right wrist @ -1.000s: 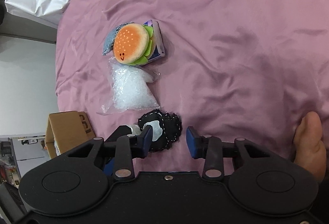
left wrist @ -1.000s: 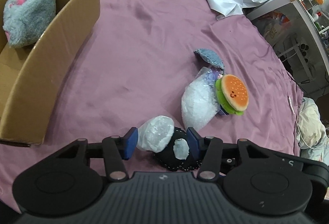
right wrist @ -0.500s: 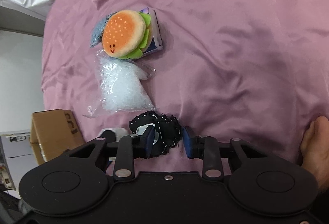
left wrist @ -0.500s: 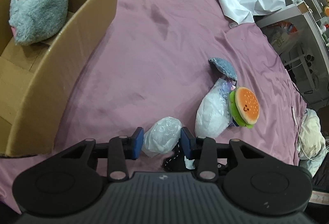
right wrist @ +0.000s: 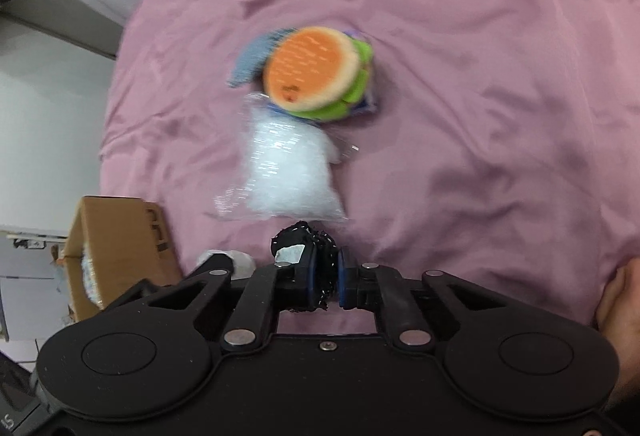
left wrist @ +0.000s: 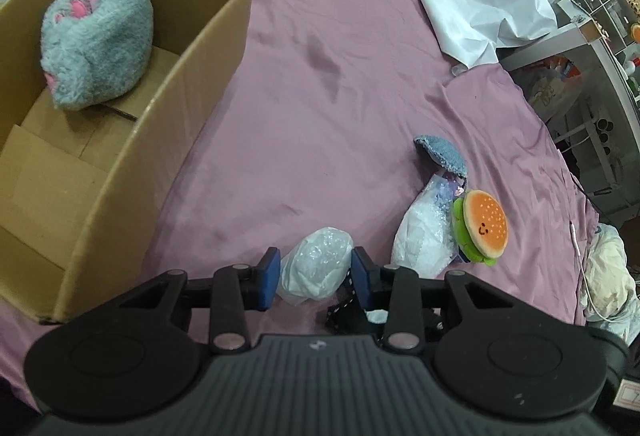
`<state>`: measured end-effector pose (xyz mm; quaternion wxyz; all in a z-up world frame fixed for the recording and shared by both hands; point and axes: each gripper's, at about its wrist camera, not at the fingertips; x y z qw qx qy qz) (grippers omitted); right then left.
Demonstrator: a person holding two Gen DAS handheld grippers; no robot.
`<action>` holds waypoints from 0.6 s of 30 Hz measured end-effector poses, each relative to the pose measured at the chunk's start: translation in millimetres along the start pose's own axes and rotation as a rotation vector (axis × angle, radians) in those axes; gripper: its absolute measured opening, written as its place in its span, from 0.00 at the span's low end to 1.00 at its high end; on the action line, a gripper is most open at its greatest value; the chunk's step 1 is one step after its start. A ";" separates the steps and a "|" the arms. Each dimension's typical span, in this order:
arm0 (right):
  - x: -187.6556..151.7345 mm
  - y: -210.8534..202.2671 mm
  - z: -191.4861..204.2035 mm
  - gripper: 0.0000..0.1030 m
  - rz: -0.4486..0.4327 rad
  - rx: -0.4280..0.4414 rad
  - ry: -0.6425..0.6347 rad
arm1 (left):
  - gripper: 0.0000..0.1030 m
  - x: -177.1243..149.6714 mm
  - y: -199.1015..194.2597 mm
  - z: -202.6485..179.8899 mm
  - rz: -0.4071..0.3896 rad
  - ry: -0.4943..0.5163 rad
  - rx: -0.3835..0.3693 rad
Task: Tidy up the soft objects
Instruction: 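Carry the white item with the left gripper while the right carries the black pouch toward the box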
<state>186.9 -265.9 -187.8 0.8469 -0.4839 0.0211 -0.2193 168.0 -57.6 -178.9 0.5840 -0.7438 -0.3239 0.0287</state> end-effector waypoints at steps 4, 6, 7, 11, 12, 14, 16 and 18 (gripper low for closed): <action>0.7 -7.6 3.2 0.10 -0.020 0.023 -0.024 | 0.36 -1.0 -11.7 0.0 -0.026 0.006 0.005; 0.8 -12.8 5.0 0.10 -0.034 0.036 -0.039 | 0.36 -1.2 -17.8 -0.6 -0.039 0.012 0.010; 0.5 -14.4 6.8 0.10 -0.040 0.043 -0.045 | 0.36 -1.2 -20.9 -0.7 -0.045 0.014 0.011; -1.5 -24.4 10.7 0.09 -0.065 0.081 -0.069 | 0.36 -1.4 -34.5 -3.7 -0.074 0.027 0.016; -2.4 -27.3 12.4 0.09 -0.075 0.093 -0.080 | 0.36 -1.3 -37.5 -5.2 -0.082 0.030 0.018; -3.8 -32.0 16.1 0.09 -0.092 0.119 -0.098 | 0.36 -1.3 -45.2 -6.0 -0.099 0.035 0.022; -5.1 -37.5 18.0 0.08 -0.105 0.147 -0.114 | 0.36 -1.5 -51.6 -6.0 -0.114 0.037 0.026; -5.7 -41.2 20.8 0.08 -0.115 0.164 -0.128 | 0.36 -1.5 -57.9 -5.6 -0.128 0.038 0.031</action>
Point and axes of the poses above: each gripper's, at about its wrist camera, not at the fingertips, and y roughly the way its jaws point, z to its left, x to its top, and after that the axes turned 5 degrees about x, right-handed
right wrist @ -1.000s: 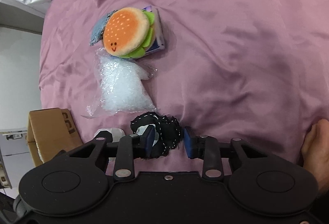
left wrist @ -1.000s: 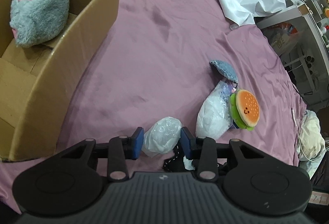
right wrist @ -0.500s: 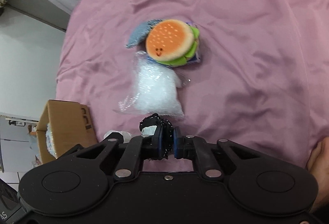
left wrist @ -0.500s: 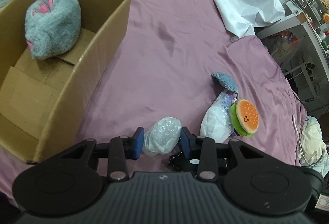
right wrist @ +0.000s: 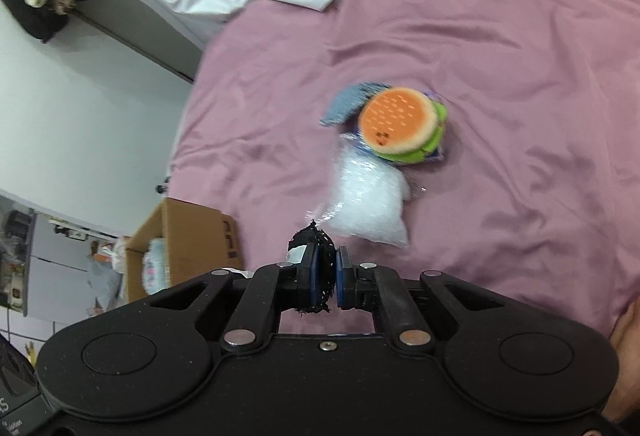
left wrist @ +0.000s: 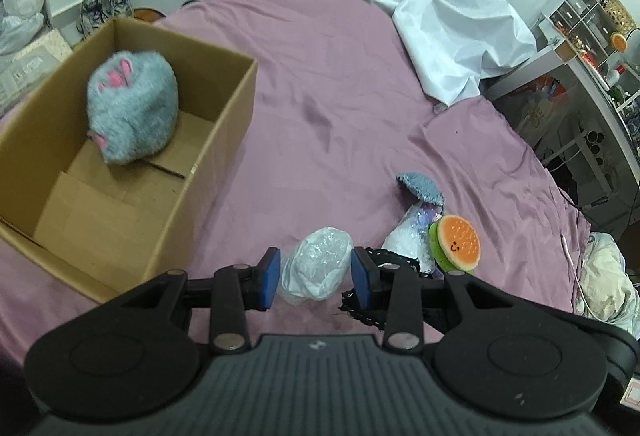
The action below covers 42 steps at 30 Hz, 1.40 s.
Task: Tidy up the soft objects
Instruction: 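Carry the white item with the left gripper while the right carries the black pouch toward the box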
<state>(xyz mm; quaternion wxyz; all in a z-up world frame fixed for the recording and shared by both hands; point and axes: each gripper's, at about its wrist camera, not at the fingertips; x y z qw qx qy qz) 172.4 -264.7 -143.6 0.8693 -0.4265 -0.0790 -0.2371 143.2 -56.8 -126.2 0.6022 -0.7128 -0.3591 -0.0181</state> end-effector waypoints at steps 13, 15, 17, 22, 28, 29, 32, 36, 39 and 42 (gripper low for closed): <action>-4.8 -20.7 32.0 0.08 -0.054 0.109 -0.145 | 0.36 12.0 -46.6 13.4 -0.098 -0.017 0.015; -5.3 -23.2 38.7 0.08 -0.058 0.132 -0.166 | 0.36 14.6 -53.4 16.8 -0.115 -0.024 0.019; -6.5 -24.8 45.9 0.08 -0.066 0.146 -0.193 | 0.36 17.9 -59.7 20.5 -0.130 -0.030 0.023; -9.3 -28.2 62.7 0.08 -0.079 0.200 -0.238 | 0.36 23.1 -73.1 33.3 -0.158 -0.049 0.031; -16.9 -26.0 79.9 0.08 -0.096 0.254 -0.274 | 0.36 29.4 -81.0 50.9 -0.178 -0.081 0.040; -18.3 -25.4 81.8 0.08 -0.100 0.260 -0.277 | 0.36 30.6 -81.8 53.9 -0.180 -0.086 0.041; -22.8 -21.0 88.0 0.08 -0.109 0.278 -0.288 | 0.36 35.0 -82.2 62.1 -0.185 -0.100 0.044; -27.4 -14.4 94.2 0.08 -0.115 0.288 -0.295 | 0.36 40.1 -82.5 74.1 -0.190 -0.118 0.047; -29.7 -8.7 98.4 0.08 -0.113 0.291 -0.297 | 0.36 43.5 -81.5 83.2 -0.191 -0.131 0.049; -32.5 -1.8 102.2 0.08 -0.100 0.290 -0.303 | 0.36 45.9 -79.8 93.6 -0.190 -0.143 0.052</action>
Point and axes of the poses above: each gripper's, at about its wrist camera, not at the fingertips, and y roughly the way its jaws point, z to its left, x to its top, and after that the axes turned 5 degrees about x, right-handed
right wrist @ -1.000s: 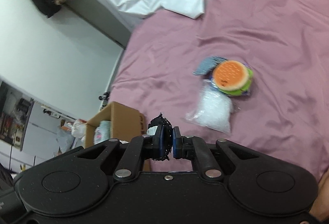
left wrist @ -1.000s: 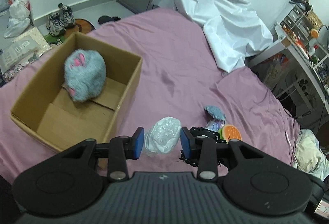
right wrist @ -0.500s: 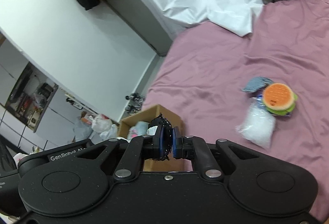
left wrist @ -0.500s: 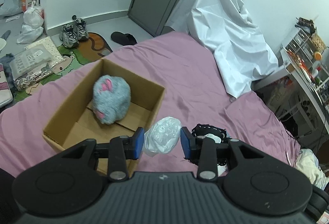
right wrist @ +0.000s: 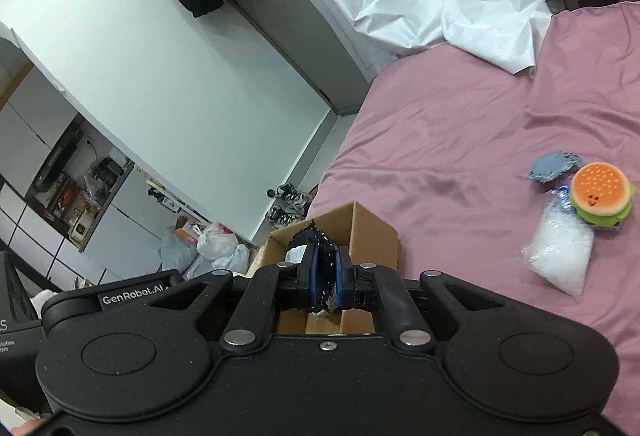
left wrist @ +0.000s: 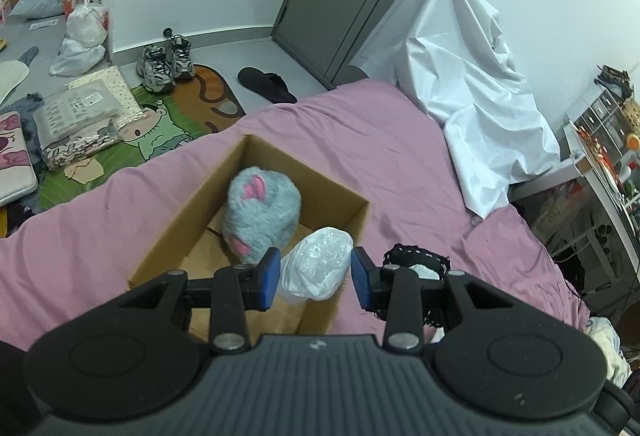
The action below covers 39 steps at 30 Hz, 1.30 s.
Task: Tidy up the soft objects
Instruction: 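Carry the white item with the left gripper while the right carries the black pouch toward the box, then lower both held items into the cardboard box and open both grippers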
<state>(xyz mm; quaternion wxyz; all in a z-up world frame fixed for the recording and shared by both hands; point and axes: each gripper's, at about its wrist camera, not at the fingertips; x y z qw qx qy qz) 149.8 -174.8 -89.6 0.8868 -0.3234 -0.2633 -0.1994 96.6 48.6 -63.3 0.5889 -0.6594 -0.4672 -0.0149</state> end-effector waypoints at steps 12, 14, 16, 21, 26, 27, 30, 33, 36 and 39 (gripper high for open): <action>-17.2 29.0 18.0 0.09 0.070 -0.009 -0.036 | 0.36 9.6 23.8 37.0 0.042 -0.043 0.026; -19.5 32.6 19.8 0.09 0.080 -0.013 -0.042 | 0.36 9.1 30.5 42.0 0.056 -0.050 0.033; -20.7 34.5 21.6 0.09 0.086 -0.012 -0.044 | 0.36 8.5 37.6 47.0 0.070 -0.053 0.038; -24.4 42.5 23.0 0.09 0.109 -0.028 -0.044 | 0.36 3.9 56.7 55.3 0.114 -0.054 0.061; -25.2 47.4 24.1 0.09 0.122 -0.036 -0.049 | 0.36 1.0 71.9 59.3 0.144 -0.054 0.075; -25.9 48.6 24.3 0.09 0.126 -0.039 -0.052 | 0.36 1.0 74.1 59.8 0.148 -0.054 0.077; -28.6 53.8 23.8 0.09 0.142 -0.053 -0.062 | 0.36 0.9 80.2 60.7 0.153 -0.057 0.088; -30.3 58.9 22.7 0.09 0.149 -0.071 -0.063 | 0.36 0.7 83.6 60.1 0.151 -0.053 0.091; -30.7 61.1 22.9 0.09 0.151 -0.074 -0.066 | 0.39 1.0 88.3 60.1 0.166 -0.051 0.089; -29.9 62.9 22.4 0.09 0.149 -0.080 -0.066 | 0.42 2.0 91.4 60.9 0.182 -0.051 0.087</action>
Point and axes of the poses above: each gripper's, at about its wrist camera, not at the fingertips, and y roughly the way its jaws point, z to its left, x to its top, and after that the axes turned 5 degrees about x, right-handed
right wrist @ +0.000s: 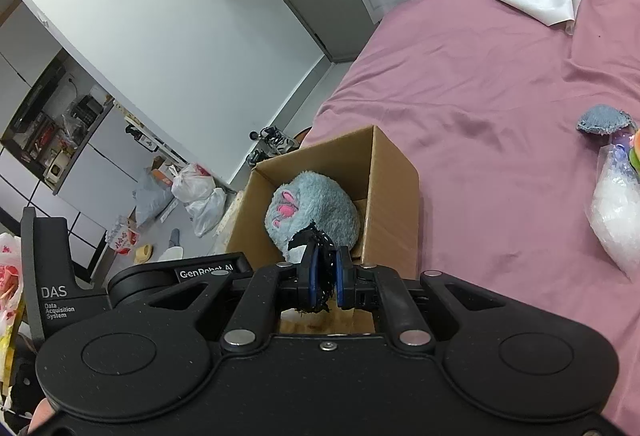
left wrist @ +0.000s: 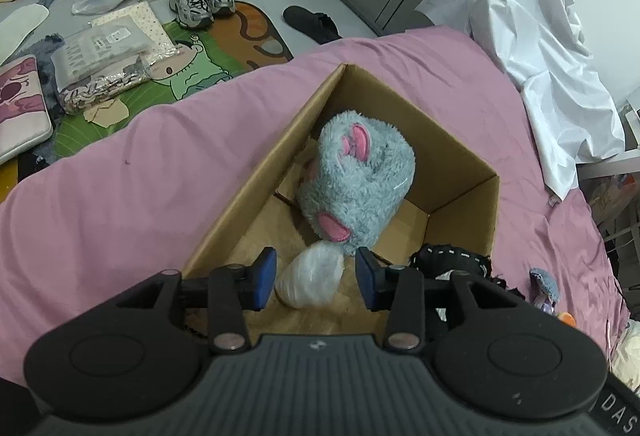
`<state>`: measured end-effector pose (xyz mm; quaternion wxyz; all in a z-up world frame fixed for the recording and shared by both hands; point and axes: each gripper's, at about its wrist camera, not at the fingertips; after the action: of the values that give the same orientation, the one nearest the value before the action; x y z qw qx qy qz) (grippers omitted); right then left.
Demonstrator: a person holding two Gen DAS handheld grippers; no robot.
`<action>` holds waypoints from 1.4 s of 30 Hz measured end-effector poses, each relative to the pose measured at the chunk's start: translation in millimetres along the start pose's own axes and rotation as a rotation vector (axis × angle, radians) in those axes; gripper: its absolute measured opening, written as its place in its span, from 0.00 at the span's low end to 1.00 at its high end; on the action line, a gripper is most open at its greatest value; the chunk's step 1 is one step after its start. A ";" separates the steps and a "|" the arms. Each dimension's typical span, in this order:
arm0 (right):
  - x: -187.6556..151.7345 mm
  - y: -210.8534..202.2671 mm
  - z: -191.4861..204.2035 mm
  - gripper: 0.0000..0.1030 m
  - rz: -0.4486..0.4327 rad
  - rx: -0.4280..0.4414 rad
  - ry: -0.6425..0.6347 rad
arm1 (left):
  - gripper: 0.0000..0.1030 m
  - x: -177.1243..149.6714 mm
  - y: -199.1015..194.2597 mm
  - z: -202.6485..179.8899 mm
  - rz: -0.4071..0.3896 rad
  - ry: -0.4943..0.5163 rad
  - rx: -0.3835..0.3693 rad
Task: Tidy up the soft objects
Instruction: 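Lower both held items into the cardboard box and open both grippers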
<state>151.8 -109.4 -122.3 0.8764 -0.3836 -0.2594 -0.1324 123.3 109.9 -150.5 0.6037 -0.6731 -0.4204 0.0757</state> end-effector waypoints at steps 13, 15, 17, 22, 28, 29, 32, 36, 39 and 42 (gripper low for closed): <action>-3.6 20.0 19.7 0.09 0.044 0.016 -0.023 | 0.55 23.5 -33.6 14.6 -0.059 0.005 -0.023; -4.7 21.9 24.9 0.09 0.054 0.028 -0.025 | 0.59 25.3 -36.3 18.8 -0.065 0.002 -0.011; -6.1 23.7 31.1 0.09 0.063 0.035 -0.035 | 0.60 26.6 -39.3 24.2 -0.067 -0.002 -0.008; -13.2 32.4 43.6 0.09 0.103 0.046 -0.047 | 0.63 29.7 -46.6 38.4 -0.063 -0.008 0.005; -18.1 38.7 46.3 0.14 0.154 0.053 -0.029 | 0.66 28.7 -54.2 48.1 -0.062 -0.009 0.017; -18.8 38.1 46.7 0.14 0.156 0.052 -0.030 | 0.66 28.4 -55.7 49.2 -0.062 -0.010 0.017; -18.3 37.9 46.1 0.24 0.169 0.044 -0.027 | 0.68 27.5 -59.8 50.4 -0.068 -0.010 0.017; -19.9 30.7 44.3 0.45 0.144 0.003 -0.034 | 0.71 24.6 -62.3 48.1 -0.069 0.001 0.026; -17.3 22.3 42.6 0.51 0.124 0.005 -0.022 | 0.72 23.1 -63.7 44.1 -0.066 0.007 0.036; -14.7 14.6 43.5 0.60 0.100 0.006 -0.033 | 0.76 21.1 -69.8 37.3 -0.088 0.026 0.077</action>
<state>130.5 -66.9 -114.5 0.8786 -0.3957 -0.2545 -0.0815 80.8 145.9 -90.5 0.6372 -0.6312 -0.4386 0.0565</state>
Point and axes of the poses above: each gripper's, at about its wrist camera, not at the fingertips, and y roughly the way its jaws point, z to its left, x to its top, and after that the axes turned 5 degrees about x, right-handed
